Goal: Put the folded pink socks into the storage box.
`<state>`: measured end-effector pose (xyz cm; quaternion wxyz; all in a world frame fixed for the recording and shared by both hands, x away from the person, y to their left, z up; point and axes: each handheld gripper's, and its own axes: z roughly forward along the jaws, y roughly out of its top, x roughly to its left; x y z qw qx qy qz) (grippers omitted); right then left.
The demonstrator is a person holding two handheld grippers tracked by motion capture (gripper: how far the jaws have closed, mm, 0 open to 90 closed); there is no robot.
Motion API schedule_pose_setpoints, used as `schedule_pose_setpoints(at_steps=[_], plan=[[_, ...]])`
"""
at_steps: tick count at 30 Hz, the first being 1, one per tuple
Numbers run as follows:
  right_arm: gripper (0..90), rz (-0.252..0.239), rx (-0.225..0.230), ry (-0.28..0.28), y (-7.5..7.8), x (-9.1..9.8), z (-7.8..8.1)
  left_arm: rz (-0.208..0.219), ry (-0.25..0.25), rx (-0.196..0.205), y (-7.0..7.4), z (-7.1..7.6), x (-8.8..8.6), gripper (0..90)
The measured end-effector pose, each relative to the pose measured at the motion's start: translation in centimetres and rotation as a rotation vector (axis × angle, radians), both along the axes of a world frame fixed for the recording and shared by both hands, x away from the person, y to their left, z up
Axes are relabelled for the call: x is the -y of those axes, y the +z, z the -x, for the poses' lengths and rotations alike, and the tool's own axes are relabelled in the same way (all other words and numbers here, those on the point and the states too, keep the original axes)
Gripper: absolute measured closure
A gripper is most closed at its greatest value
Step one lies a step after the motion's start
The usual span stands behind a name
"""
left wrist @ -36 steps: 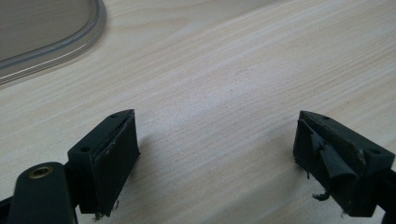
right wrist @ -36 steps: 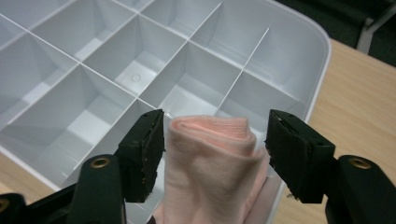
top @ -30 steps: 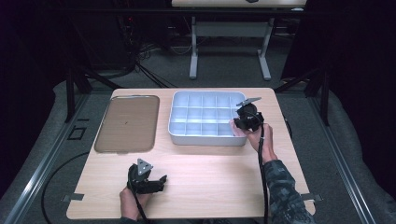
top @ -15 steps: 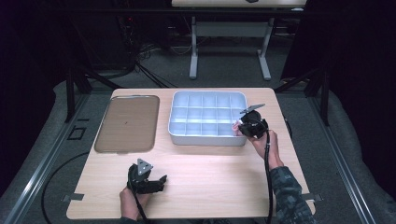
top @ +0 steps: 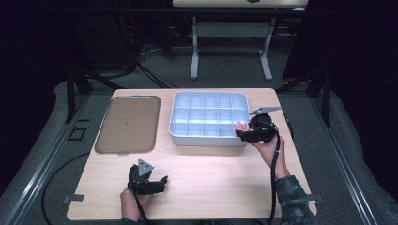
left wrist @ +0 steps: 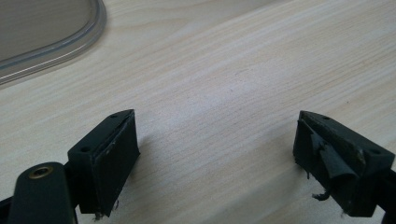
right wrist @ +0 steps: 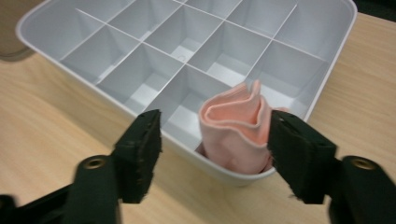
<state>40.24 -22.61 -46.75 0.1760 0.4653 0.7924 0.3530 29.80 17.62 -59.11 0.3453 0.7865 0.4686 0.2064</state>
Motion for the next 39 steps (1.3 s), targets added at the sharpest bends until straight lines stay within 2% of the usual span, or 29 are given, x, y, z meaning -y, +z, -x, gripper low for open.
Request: schedule_pose_setpoints(at_steps=[2,4,9,14,19,26,29,32,39], plan=[[21.3,-0.003,0.029,0.002,0.0,0.0,0.9,0.0,0.0,0.0,0.0,0.0,0.0,13.8],[16.0,0.004,0.023,0.024,-0.2,0.1,1.8,0.001,0.0,0.0,0.0,0.0,0.0,13.8],[12.0,0.004,0.032,0.034,-1.6,0.6,3.5,0.0,0.0,0.0,0.0,0.0,0.0,13.8],[8.7,0.026,0.017,0.033,-3.6,1.1,4.8,0.0,0.0,0.0,0.0,0.0,0.0,13.8],[7.5,0.038,-0.004,0.02,-5.7,1.6,5.6,0.0,0.0,0.0,0.0,0.0,0.0,13.8],[5.5,0.067,-0.039,0.016,-9.7,2.2,6.6,0.0,0.0,0.0,0.0,0.0,0.0,13.8],[4.3,0.069,-0.041,-0.003,-11.0,2.6,7.0,0.001,0.0,0.0,0.0,0.0,0.0,13.8],[2.5,0.059,-0.051,-0.019,-11.5,3.1,7.2,0.0,0.0,0.0,0.0,0.0,0.0,13.8],[0.0,0.062,-0.007,-0.056,-12.2,3.5,7.5,0.001,0.0,0.0,0.0,0.0,0.0,13.8]])
